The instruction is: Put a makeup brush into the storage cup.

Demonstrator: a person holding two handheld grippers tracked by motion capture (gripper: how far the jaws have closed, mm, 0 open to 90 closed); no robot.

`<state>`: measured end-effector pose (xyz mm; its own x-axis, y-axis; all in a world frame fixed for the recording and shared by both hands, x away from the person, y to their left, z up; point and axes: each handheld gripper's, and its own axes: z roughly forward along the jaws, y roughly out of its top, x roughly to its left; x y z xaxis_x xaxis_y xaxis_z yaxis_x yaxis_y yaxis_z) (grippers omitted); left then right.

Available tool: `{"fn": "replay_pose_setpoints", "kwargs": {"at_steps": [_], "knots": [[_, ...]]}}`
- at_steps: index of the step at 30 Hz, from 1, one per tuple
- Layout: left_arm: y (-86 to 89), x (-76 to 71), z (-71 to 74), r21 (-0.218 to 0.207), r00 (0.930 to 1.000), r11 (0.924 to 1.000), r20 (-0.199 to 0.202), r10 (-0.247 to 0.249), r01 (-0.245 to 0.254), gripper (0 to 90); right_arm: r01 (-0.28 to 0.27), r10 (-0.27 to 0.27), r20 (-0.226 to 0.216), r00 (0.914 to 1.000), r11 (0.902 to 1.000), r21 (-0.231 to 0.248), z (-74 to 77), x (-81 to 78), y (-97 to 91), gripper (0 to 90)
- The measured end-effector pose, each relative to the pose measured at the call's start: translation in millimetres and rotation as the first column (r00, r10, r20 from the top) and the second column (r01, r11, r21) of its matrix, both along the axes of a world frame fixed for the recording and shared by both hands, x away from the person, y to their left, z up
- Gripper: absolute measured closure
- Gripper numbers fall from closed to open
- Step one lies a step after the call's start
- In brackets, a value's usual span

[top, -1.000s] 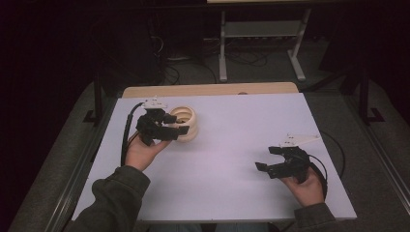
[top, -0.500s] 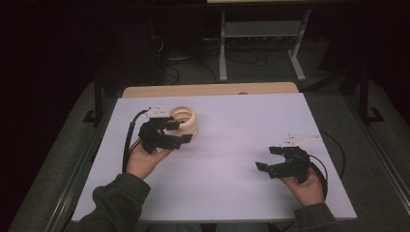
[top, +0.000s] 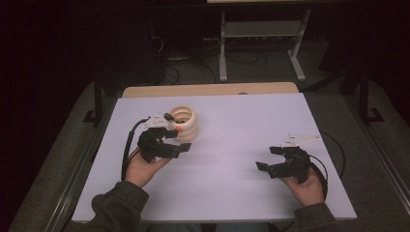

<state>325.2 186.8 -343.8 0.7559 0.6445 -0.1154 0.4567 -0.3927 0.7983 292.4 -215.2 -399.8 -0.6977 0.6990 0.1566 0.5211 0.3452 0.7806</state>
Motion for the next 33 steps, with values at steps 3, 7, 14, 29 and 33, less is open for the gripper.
{"fn": "replay_pose_setpoints", "kwargs": {"at_steps": [3, 7, 14, 29, 33], "knots": [[-0.3, -2.6, -1.6, 0.001, 1.0000, 1.0000, 0.000, -0.004, 0.004, 29.0, -0.001, 0.001, 0.000, 1.0000, 1.0000, -0.006, 0.0, 0.0, 0.0, 18.1], [0.6, -6.7, -5.3, 0.001, 0.9999, 0.9999, 0.005, -0.011, 0.011, 28.9, 0.001, -0.001, -0.003, 1.0000, 1.0000, -0.005, 0.1, -0.5, -0.4, 18.1], [6.1, -12.6, -12.7, 0.003, 1.0000, 1.0000, -0.002, -0.009, 0.009, 28.7, 0.003, -0.003, -0.005, 1.0000, 1.0000, -0.002, -0.5, -1.5, 0.3, 18.2], [23.1, -26.5, -23.7, 0.006, 0.9999, 0.9999, 0.007, -0.015, 0.015, 27.2, -0.002, 0.002, 0.001, 1.0000, 1.0000, -0.010, -2.8, -3.6, 1.9, 18.5], [28.4, -29.9, -26.7, 0.004, 0.9998, 0.9999, 0.014, -0.016, 0.016, 25.8, 0.001, -0.001, -0.007, 1.0000, 1.0000, -0.009, -3.7, -5.1, 0.5, 18.5]]}}
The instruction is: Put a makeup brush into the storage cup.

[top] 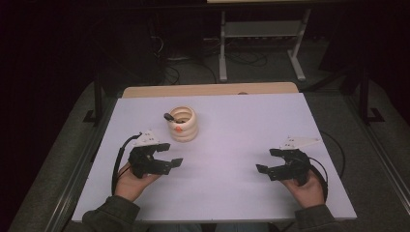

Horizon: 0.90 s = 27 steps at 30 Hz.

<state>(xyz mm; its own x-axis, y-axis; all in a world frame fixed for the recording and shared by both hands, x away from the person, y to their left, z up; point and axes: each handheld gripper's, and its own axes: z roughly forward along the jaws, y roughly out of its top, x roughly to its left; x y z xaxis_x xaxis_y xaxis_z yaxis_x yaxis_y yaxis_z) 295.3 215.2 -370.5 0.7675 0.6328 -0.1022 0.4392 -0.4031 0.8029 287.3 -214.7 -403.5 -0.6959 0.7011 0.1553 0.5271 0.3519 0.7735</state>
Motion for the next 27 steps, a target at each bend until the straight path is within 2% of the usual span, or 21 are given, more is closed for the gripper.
{"fn": "replay_pose_setpoints", "kwargs": {"at_steps": [3, 7, 11, 16, 26, 27], "knots": [[3.5, -2.6, -1.3, -0.003, 0.9999, 1.0000, 0.015, -0.007, 0.007, 24.7, -0.006, 0.006, 0.006, 1.0000, 1.0000, -0.008, -1.2, -0.1, -1.0, 18.5], [6.6, -6.7, -2.7, -0.022, 0.9998, 0.9997, 0.020, -0.009, 0.009, 22.4, -0.002, 0.002, 0.000, 1.0000, 1.0000, -0.003, -1.8, -1.0, -0.1, 18.3], [9.9, -11.9, -4.3, -0.019, 0.9996, 0.9997, 0.021, -0.018, 0.018, 20.9, -0.002, 0.002, 0.004, 1.0000, 0.9999, -0.013, -2.0, -2.4, -0.8, 18.0], [12.8, -18.9, -9.6, -0.023, 0.9997, 0.9997, 0.022, -0.004, 0.004, 19.7, 0.014, -0.015, -0.008, 0.9999, 0.9997, -0.020, -2.6, -5.0, -2.1, 15.5], [22.9, -27.7, -17.8, -0.018, 0.9991, 0.9993, 0.026, 0.032, -0.032, 18.9, 0.011, -0.011, 0.002, 0.9999, 0.9994, -0.032, -5.1, -10.2, -4.0, 14.5], [23.4, -29.0, -18.6, -0.020, 0.9991, 0.9992, 0.024, 0.036, -0.035, 18.9, 0.016, -0.016, -0.011, 0.9998, 0.9995, -0.026, -4.6, -11.6, -3.7, 14.5]]}}
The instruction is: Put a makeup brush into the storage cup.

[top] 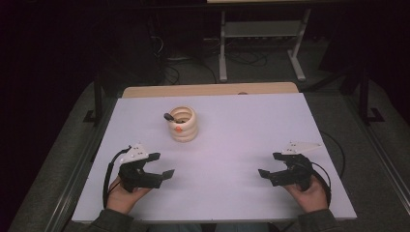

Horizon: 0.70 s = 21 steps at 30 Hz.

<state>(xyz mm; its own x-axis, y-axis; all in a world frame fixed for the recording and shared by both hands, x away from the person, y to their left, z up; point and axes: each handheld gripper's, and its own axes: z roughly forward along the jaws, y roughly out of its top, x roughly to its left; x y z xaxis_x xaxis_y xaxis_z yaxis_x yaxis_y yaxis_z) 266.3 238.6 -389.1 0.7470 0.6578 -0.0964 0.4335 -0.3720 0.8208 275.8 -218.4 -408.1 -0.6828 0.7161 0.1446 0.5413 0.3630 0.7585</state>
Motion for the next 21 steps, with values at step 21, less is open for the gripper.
{"fn": "replay_pose_setpoints", "kwargs": {"at_steps": [21], "knots": [[8.7, -7.1, -15.4, 0.013, 0.9994, 0.9999, -0.034, 0.010, -0.009, 17.5, -0.010, 0.010, -0.006, 0.9999, 0.9999, -0.006, -6.2, -5.5, -7.9, 14.4]]}}
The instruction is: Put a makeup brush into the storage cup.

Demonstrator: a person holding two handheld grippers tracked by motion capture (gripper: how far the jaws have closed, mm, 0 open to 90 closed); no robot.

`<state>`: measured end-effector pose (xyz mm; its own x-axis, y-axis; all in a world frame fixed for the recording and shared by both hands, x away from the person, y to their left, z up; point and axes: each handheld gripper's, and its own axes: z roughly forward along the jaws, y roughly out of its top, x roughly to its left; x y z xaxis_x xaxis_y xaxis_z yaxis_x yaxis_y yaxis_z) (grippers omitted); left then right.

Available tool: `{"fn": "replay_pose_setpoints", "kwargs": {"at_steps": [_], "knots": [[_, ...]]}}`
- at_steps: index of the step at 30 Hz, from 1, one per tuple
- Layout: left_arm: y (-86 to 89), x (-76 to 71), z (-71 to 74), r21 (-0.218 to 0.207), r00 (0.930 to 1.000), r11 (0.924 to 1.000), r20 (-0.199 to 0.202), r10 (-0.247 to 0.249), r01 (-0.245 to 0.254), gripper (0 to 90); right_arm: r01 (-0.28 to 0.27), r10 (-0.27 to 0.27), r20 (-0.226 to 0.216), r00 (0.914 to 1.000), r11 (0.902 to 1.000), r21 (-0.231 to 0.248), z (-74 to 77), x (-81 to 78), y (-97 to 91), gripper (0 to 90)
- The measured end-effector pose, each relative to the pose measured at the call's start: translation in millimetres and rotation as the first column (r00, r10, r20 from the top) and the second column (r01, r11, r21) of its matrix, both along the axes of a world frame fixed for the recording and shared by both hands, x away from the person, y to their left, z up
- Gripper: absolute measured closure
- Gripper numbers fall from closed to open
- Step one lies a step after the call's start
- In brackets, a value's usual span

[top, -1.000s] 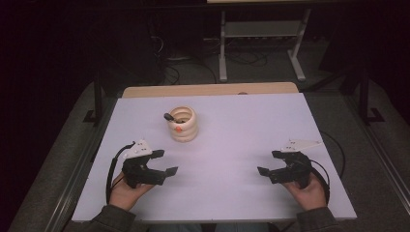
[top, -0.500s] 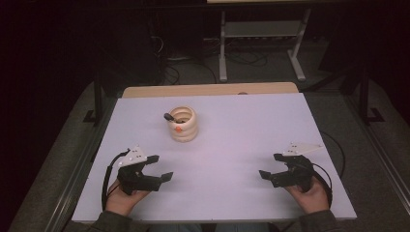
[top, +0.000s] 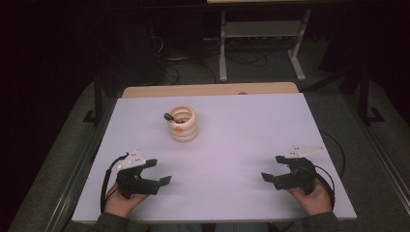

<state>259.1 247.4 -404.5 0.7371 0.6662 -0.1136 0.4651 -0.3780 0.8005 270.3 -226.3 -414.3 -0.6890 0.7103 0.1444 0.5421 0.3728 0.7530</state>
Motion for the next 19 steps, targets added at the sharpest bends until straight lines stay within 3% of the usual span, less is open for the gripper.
{"fn": "replay_pose_setpoints", "kwargs": {"at_steps": [7, 19], "knots": [[0.8, 0.0, -0.4, -0.012, 1.0000, 0.9999, 0.001, 0.001, -0.001, 17.5, 0.001, -0.001, -0.008, 1.0000, 1.0000, 0.004, -0.4, -0.1, 0.8, 14.4], [-0.7, 0.3, -0.9, 0.003, 1.0000, 1.0000, 0.002, -0.005, 0.005, 17.7, 0.002, -0.002, 0.007, 1.0000, 0.9999, 0.010, 0.6, 1.8, -1.4, 14.4]]}}
